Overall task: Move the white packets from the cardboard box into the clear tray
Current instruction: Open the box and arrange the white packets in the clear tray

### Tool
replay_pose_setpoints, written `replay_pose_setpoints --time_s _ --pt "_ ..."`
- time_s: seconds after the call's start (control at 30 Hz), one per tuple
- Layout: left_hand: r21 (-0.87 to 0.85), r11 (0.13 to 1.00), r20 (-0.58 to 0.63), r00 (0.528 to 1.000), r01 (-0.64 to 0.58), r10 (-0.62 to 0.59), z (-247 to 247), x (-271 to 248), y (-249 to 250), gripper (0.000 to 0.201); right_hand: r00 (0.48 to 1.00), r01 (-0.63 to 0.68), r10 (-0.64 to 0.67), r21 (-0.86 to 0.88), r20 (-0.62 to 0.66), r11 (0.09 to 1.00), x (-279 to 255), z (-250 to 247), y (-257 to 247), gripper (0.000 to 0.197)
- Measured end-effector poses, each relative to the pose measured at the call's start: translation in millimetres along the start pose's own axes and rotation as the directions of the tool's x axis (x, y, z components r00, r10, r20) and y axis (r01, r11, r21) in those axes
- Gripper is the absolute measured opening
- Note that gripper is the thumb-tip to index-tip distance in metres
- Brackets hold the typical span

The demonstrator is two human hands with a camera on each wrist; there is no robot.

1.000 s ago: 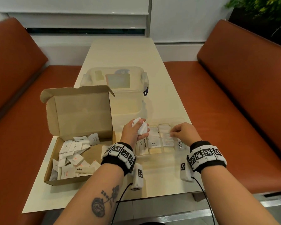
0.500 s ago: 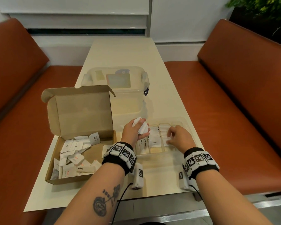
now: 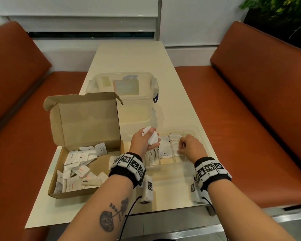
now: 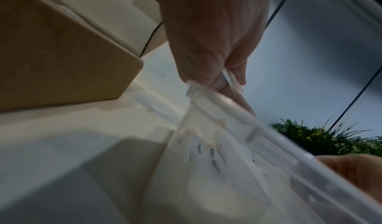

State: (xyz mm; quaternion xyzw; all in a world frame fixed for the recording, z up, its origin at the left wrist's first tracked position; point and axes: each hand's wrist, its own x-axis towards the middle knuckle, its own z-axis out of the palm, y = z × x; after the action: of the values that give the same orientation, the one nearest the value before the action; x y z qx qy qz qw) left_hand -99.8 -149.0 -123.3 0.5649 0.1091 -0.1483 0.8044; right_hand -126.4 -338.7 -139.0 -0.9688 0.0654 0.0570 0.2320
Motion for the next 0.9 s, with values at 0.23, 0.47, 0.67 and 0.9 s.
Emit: replay_pose_setpoints --time_s 0.23,0.47,0.67,0.9 --pt "0.001 1.000 -0.016 1.000 0.007 -0.007 2.3 -1.5 1.5 0.026 0.981 0.119 -0.052 0.365 -0.187 0.923 -3.4 -5.9 -39.5 0.020" --pt "0.029 0.995 0.021 0.995 0.098 -0.098 0.7 -0.7 6.6 0.033 0.985 0.149 -0.086 0.489 -0.148 0.860 -3.6 7.3 -71.1 0.031" --pt "0.006 0.995 0.076 0.992 0.098 -0.098 -2.9 0.4 4.2 0.030 0.987 0.099 -0.011 0.559 -0.158 0.823 -1.7 11.5 -64.7 0.018" --pt "0.074 0.995 0.053 0.996 0.069 -0.073 -2.0 1.9 2.8 0.015 0.985 0.098 0.037 0.733 -0.166 0.673 1.6 -0.2 -60.0 0.007"
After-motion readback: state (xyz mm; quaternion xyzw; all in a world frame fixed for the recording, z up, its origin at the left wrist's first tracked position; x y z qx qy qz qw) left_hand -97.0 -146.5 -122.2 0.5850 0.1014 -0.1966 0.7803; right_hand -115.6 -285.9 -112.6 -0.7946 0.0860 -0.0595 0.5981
